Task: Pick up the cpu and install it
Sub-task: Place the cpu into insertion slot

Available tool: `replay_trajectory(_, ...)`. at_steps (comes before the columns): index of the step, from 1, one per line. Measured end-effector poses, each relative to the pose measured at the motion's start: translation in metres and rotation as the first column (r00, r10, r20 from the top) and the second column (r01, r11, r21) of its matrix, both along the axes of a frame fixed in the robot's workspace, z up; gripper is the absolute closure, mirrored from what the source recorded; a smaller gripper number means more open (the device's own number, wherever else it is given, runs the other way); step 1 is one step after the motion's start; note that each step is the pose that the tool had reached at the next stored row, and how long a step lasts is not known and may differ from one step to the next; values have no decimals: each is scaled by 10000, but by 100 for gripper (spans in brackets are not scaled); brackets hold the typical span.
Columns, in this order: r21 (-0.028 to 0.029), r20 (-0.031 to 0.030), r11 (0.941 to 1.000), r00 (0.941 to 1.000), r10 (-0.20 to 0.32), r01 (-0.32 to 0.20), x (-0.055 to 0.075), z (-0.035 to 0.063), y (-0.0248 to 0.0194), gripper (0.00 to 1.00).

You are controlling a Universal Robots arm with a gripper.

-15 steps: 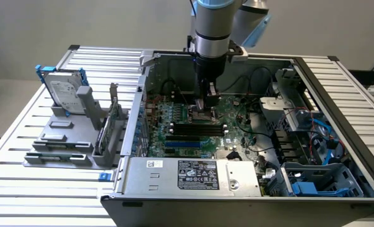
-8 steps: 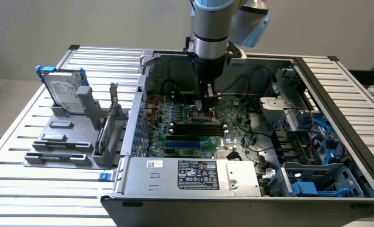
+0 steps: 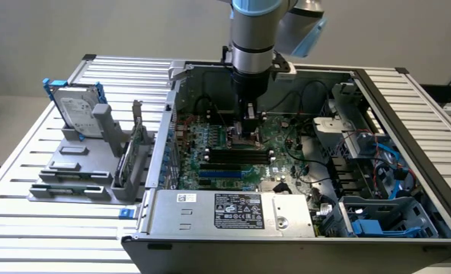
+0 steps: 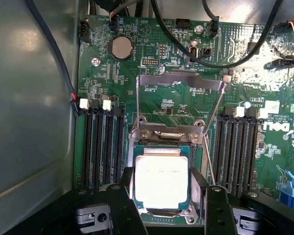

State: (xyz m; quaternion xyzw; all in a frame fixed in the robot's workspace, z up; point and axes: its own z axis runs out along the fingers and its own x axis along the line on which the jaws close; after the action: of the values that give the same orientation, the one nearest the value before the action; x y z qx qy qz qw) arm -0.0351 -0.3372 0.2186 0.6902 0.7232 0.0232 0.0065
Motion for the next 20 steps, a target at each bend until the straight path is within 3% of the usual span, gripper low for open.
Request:
replay_trajectory(3,3,-16,9999,9999,-109,109,-1,-11,-42,45)
replay_trajectory(12,10,-37,9991,9991,-434,434,-35,-38,-42,45)
replay_trajectory(20,161,-44,9987,9988,-489,490,-37,-109,-42,45)
